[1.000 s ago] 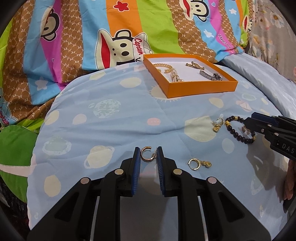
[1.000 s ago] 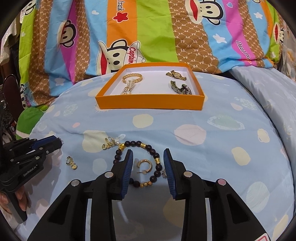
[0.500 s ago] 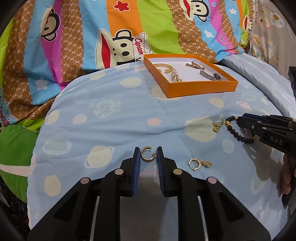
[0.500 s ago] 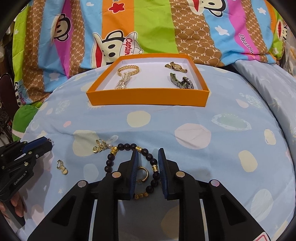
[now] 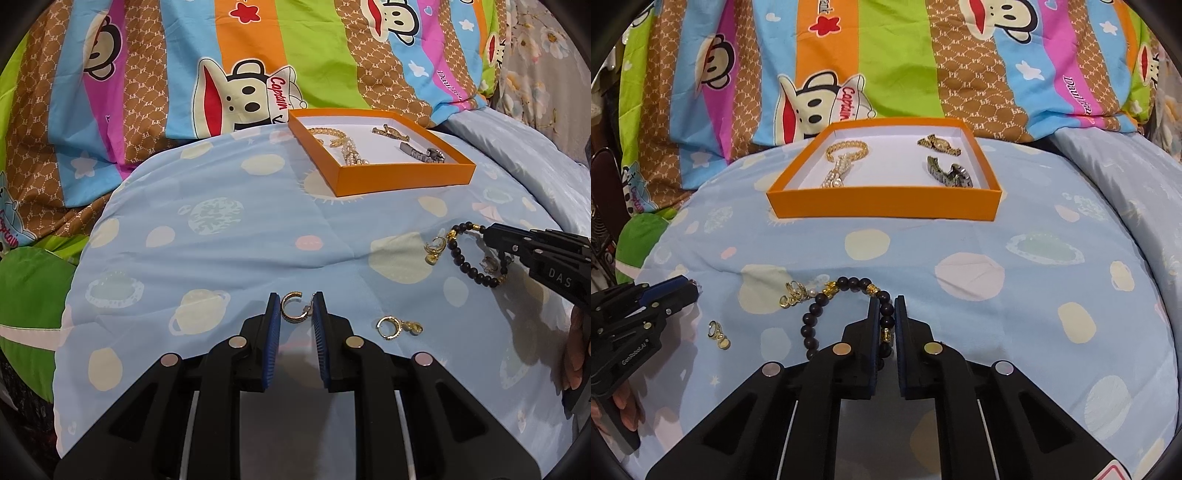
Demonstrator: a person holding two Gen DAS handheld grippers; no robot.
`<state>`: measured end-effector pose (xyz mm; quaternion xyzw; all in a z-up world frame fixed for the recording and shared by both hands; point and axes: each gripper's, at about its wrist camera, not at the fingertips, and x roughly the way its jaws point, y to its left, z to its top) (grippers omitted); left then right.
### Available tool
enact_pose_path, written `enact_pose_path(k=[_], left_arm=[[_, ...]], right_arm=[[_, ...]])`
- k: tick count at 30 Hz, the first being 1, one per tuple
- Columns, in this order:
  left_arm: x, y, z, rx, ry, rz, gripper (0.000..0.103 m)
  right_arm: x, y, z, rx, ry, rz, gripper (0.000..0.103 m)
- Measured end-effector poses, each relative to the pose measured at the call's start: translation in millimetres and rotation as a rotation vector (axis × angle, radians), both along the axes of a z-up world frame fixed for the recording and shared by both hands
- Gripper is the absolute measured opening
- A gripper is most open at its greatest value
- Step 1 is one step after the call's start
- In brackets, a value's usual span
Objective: Organize jewelry
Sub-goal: 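Close the right tool on the black bead bracelet while the left tool holds the hoop earring, then carry hoop earring and bead bracelet into the orange box and open both tools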
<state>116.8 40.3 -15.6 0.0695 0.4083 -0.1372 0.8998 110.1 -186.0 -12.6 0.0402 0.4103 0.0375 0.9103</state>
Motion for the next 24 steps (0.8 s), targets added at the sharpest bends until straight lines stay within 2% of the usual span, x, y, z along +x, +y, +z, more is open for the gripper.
enact_pose_path(k=[15, 24], left_arm=[[-1.2, 1.5, 8.7, -0.006, -0.024, 0.010, 0.017], [20.9, -17.4, 41.1, -0.022, -0.067, -0.032, 0.017]], right_arm=[[-20.4, -6.9, 42.2, 0.054, -0.128, -0.009, 0.007], [10.6, -10.0, 78.0, 0.031, -0.173, 0.007, 0.007]])
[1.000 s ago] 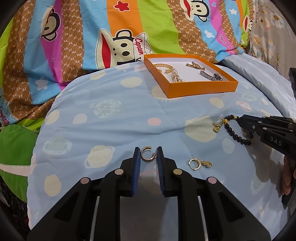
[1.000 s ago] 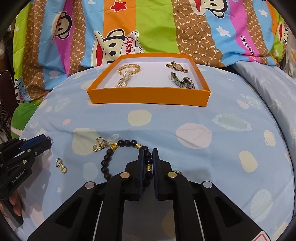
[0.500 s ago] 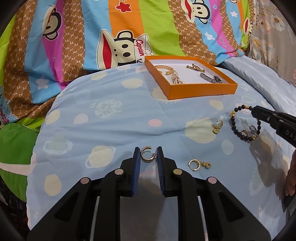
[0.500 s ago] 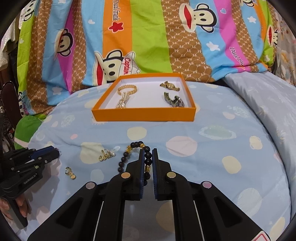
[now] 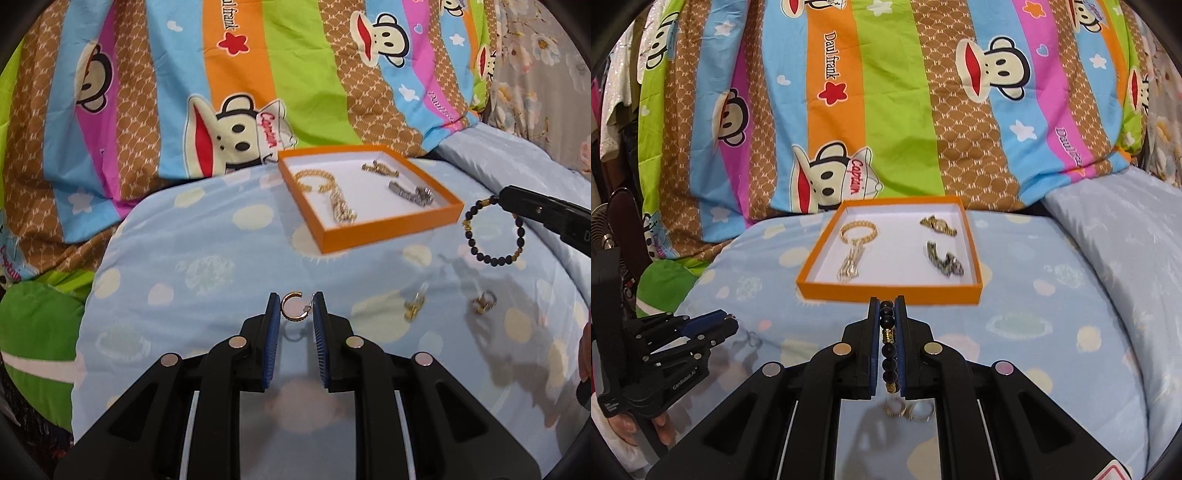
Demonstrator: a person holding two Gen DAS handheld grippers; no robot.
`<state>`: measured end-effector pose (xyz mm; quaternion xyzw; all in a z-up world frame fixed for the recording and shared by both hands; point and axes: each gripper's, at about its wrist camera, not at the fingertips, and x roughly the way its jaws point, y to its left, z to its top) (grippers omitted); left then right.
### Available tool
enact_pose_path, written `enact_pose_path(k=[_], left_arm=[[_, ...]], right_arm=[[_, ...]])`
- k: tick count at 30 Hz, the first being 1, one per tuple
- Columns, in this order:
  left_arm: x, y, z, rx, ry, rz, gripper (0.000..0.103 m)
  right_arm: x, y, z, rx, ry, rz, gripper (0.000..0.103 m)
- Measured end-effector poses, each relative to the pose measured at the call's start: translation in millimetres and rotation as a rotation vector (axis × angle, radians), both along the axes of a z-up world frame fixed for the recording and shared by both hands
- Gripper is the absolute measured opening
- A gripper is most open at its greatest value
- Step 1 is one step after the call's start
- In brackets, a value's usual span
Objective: Organize jewelry
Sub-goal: 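Carry hoop earring and bead bracelet into the orange box and open both tools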
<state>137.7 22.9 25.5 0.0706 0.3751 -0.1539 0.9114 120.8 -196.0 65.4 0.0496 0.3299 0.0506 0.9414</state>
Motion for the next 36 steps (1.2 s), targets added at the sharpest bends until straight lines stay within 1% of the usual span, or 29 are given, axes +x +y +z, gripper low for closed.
enact_pose_path(k=[3, 6, 9, 13, 17, 19, 22, 25, 28, 30, 31, 33, 34, 35, 36], left_arm=[[21.1, -8.1, 11.6, -0.034, 0.015, -0.013, 0.017], [45.0, -20.9, 25.2, -0.049, -0.009, -0.010, 0.017], [67.7, -34.0, 34.3, -0.059, -0.030, -0.007, 0.017], [101.6, -52.5, 38.2, -0.078, -0.028, -0.013, 0.017], [129.3, -67.3, 33.0, -0.105, -0.001, -0.025, 0.017], [146.0, -73.7, 23.9, -0.114, 0.038, -0.024, 0.017], [161.8, -79.0, 7.8, -0.105, 0.088, -0.011, 0.017], [167.7, -84.7, -6.6, -0.079, 0.123, -0.014, 0.017], [169.3, -88.9, -16.0, -0.057, 0.131, -0.016, 0.018], [170.6, -87.8, -18.4, -0.066, 0.138, -0.013, 0.018], [171.4, -87.2, -19.1, -0.069, 0.143, -0.011, 0.020], [172.7, -84.8, -17.9, -0.083, 0.143, -0.006, 0.031], [172.9, -83.3, -16.3, -0.093, 0.139, -0.002, 0.039], [172.4, -80.8, -13.7, -0.106, 0.130, 0.002, 0.043], [172.4, -79.2, -11.5, -0.114, 0.125, 0.005, 0.044]], right_arm=[[23.7, -0.3, 11.7, -0.001, -0.009, 0.008, 0.007], [54.7, 0.1, 16.0, 0.012, -0.001, 0.011, 0.007], [87.8, 2.4, 12.2, 0.030, 0.016, 0.015, 0.007], [127.9, 3.7, -1.7, 0.079, 0.052, 0.026, 0.007], [155.0, 0.7, -20.2, 0.120, 0.096, 0.026, 0.007], [164.9, -3.0, -30.4, 0.118, 0.118, 0.013, 0.007], [175.0, -9.9, -46.8, 0.099, 0.151, -0.005, 0.007], [177.1, -11.6, -56.2, 0.051, 0.160, -0.010, 0.007], [174.4, -11.7, -59.7, 0.010, 0.146, -0.022, 0.008], [171.9, -13.2, -58.9, 0.001, 0.128, -0.034, 0.013], [171.2, -14.6, -58.2, 0.005, 0.123, -0.039, 0.016], [168.6, -18.6, -54.9, 0.020, 0.103, -0.051, 0.022], [167.1, -20.3, -53.0, 0.024, 0.093, -0.056, 0.025], [165.4, -21.8, -51.0, 0.027, 0.083, -0.059, 0.027], [164.6, -22.9, -49.2, 0.030, 0.077, -0.061, 0.027]])
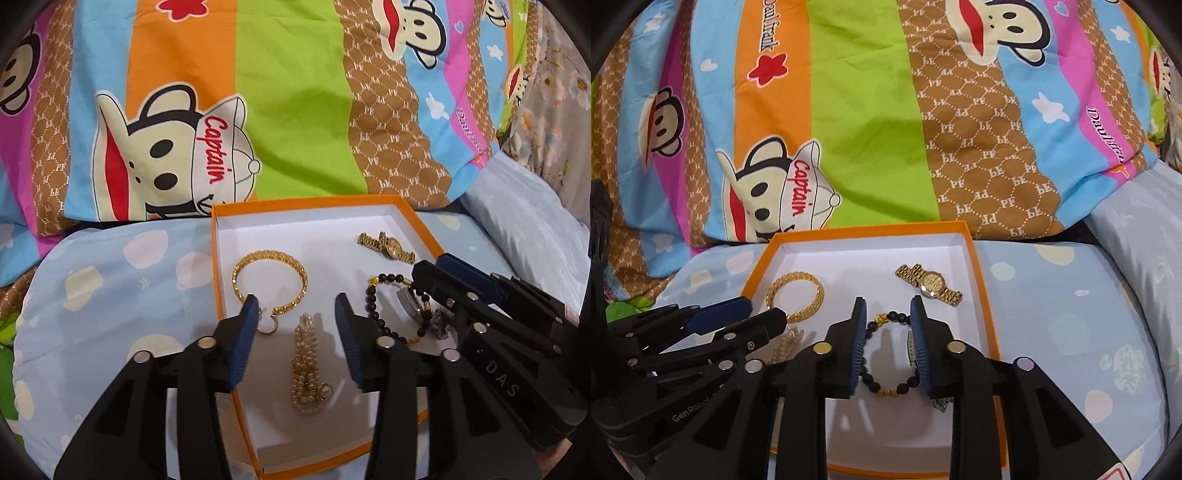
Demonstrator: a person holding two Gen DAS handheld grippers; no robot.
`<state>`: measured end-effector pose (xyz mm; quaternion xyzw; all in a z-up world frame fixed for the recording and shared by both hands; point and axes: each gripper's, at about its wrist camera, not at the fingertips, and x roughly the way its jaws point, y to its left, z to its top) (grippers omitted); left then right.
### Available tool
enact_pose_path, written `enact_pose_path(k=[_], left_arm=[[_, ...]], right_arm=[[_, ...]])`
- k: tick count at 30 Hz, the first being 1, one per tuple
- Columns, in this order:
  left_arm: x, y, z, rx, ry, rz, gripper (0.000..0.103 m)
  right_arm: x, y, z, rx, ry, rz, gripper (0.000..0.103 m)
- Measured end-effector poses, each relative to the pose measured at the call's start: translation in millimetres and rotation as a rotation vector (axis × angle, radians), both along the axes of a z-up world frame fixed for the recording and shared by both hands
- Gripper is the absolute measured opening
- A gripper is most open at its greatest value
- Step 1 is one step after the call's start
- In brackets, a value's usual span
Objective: Organize jewelry
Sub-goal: 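Carry hoop earring and bead bracelet into the orange box and open both tools, then withdraw both tools from the box over the remaining earrings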
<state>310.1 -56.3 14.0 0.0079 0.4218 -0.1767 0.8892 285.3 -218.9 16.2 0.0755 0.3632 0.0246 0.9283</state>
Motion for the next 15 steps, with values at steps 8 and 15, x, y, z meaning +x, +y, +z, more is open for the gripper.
enact_pose_path(k=[8, 15], left_arm=[[-14.1, 25.4, 31.8, -0.028, -0.076, 0.055, 0.045], [-74.5, 57.6, 50.1, 0.011, -0.134, 0.073, 0.051]], right_arm=[[-33.6, -14.5, 32.7, 0.035, -0.089, -0.017, 0.027], [-107.2, -24.1, 49.9, 0.018, -0.117, -0.006, 0.027]])
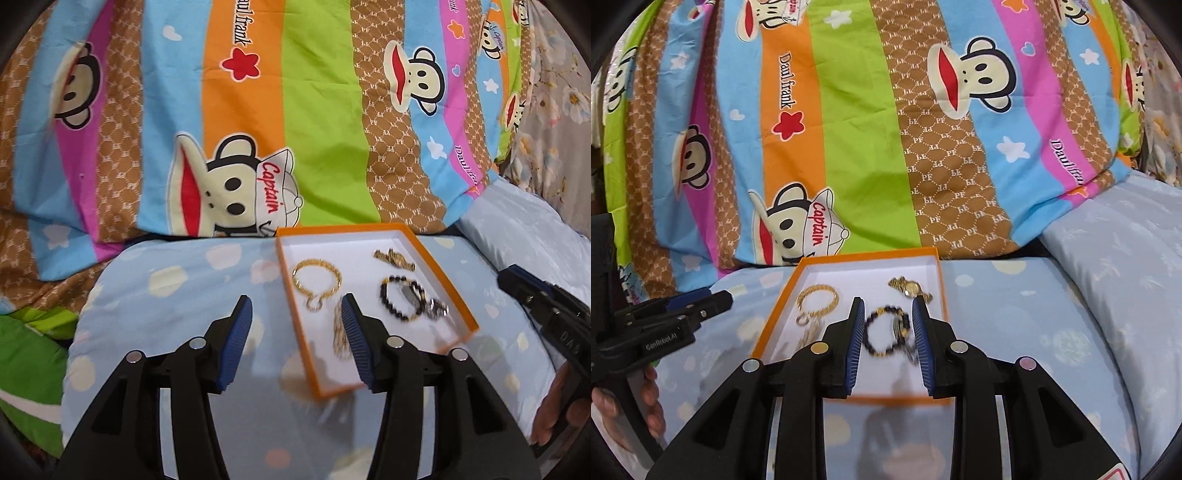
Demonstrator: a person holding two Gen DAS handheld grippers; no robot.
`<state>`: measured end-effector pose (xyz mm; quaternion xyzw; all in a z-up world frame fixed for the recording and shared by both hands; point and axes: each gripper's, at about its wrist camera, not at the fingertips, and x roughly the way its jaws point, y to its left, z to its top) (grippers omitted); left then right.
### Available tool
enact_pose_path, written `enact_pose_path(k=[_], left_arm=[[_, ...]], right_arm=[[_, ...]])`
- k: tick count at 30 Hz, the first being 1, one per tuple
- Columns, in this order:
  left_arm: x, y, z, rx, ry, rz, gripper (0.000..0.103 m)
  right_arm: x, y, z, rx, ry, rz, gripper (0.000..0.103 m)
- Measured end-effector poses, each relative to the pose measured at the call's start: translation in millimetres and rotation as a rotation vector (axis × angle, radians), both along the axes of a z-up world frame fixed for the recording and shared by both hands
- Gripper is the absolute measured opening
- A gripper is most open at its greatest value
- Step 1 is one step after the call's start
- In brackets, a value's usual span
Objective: Organize jewelry
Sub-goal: 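Withdraw both tools from the box over the remaining earrings, then close the left tool on the gold charm earring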
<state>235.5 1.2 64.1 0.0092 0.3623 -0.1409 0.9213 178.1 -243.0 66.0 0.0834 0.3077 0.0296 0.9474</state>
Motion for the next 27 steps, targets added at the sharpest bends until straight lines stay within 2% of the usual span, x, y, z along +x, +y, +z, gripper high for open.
enact_pose_path(k=[5, 8, 11, 20, 24, 27], left_arm=[[-49.5, 15.8, -19.4, 0.017, 0.041, -0.011, 0.055], [-73.8, 18.2, -38.4, 0.021, 0.077, -0.010, 0.055], [-91.1, 16.4, -49.8, 0.052, 0.077, 0.000, 0.055], [-123.8, 17.1, -78.1, 0.072, 0.149, -0.016, 0.055], [-129.6, 19.2, -81.5, 0.054, 0.172, -0.035, 0.062], [-130.7, 14.9, -82.9, 0.067, 0.173, -0.053, 0.063]], right_arm=[[-56.8, -0.1, -16.4, -0.032, 0.032, -0.014, 0.027], [-79.7, 3.4, -32.7, -0.030, 0.065, -0.015, 0.027], [-93.2, 7.5, -48.7, -0.005, 0.105, -0.006, 0.027], [-111.7, 17.3, -66.3, 0.002, 0.137, 0.000, 0.027], [-108.9, 23.9, -70.8, -0.035, 0.153, 0.009, 0.027], [-109.6, 27.6, -70.5, -0.051, 0.149, 0.020, 0.027]])
